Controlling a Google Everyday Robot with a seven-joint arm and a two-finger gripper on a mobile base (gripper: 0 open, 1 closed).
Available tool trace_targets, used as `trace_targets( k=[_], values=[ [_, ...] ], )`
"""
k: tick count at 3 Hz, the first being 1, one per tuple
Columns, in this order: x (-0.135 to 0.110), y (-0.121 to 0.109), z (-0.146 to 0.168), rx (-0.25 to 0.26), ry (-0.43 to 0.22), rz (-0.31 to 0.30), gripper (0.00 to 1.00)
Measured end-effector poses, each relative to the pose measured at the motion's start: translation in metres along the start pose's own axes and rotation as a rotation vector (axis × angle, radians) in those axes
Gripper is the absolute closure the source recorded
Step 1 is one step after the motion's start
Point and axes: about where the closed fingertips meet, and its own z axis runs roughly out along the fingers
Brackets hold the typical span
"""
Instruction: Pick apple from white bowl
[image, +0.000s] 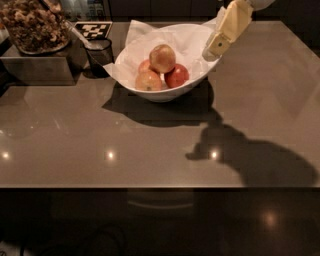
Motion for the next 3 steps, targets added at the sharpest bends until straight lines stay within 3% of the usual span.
trace_targets(
  k=[1, 2, 3],
  values=[
    [-0.005, 0.0, 0.003, -0.003, -0.004, -0.007, 0.0],
    [-0.003, -0.008, 0.016, -0.014, -0.042, 0.032, 0.0],
    [-0.022, -0.023, 0.034, -0.028, -0.066, -0.005, 0.0]
  ],
)
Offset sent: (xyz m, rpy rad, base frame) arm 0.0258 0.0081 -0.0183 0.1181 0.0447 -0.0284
